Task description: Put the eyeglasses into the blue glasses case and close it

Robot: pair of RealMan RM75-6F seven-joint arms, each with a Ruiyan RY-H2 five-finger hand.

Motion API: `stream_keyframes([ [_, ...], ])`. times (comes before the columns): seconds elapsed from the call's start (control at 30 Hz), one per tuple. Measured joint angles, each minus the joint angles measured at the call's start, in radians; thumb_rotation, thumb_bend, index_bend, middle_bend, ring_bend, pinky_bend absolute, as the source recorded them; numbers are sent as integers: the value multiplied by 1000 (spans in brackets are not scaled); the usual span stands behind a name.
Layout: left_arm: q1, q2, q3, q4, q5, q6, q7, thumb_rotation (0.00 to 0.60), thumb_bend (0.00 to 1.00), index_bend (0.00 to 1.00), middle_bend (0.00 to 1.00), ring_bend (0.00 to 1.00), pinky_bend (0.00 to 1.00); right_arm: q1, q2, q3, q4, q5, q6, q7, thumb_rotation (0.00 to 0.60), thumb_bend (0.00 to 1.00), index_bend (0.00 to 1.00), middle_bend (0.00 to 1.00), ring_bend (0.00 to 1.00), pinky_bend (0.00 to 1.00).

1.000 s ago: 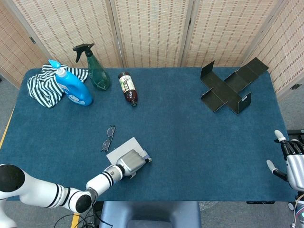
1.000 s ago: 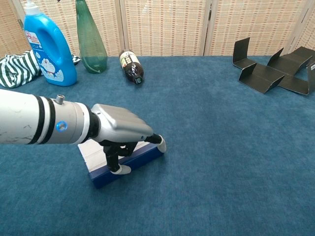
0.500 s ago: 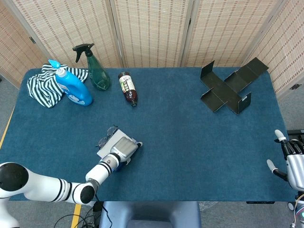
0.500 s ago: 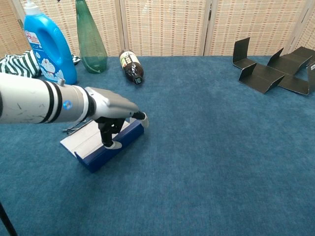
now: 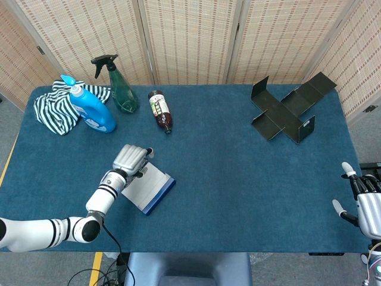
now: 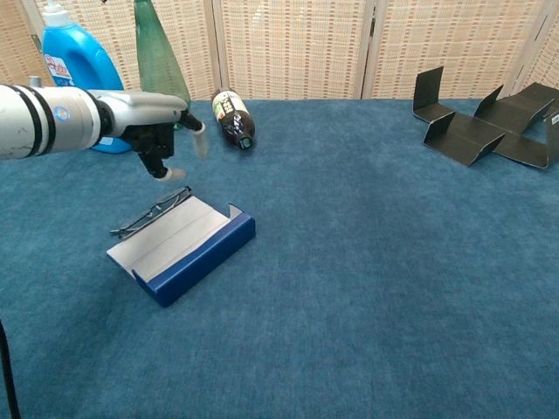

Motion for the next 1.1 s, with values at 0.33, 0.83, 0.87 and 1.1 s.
stream_keyframes([
  [0.33, 39, -72, -2, 134, -122, -43, 30, 600, 422, 421, 1000, 960, 992, 5, 0, 0, 0, -2, -8, -1, 600, 269, 52, 304, 339, 237],
  [0.83, 17, -47, -11, 91, -245, -76, 127, 481, 422, 456, 1000, 960, 993, 12, -6, 0, 5, 2, -19, 3, 600, 270, 51, 304, 343, 237],
  [0.87, 14, -53, -9, 99, -250, -72, 137, 470, 422, 458, 1000, 960, 993, 11, -5, 0, 5, 2, -18, 3, 600, 270, 52, 304, 343, 237],
  [1.1, -6, -79, -6, 125, -316, -62, 197, 387, 401, 480, 1000, 960, 993, 4, -3, -1, 6, 8, -12, 5, 600, 270, 52, 305, 345, 240],
])
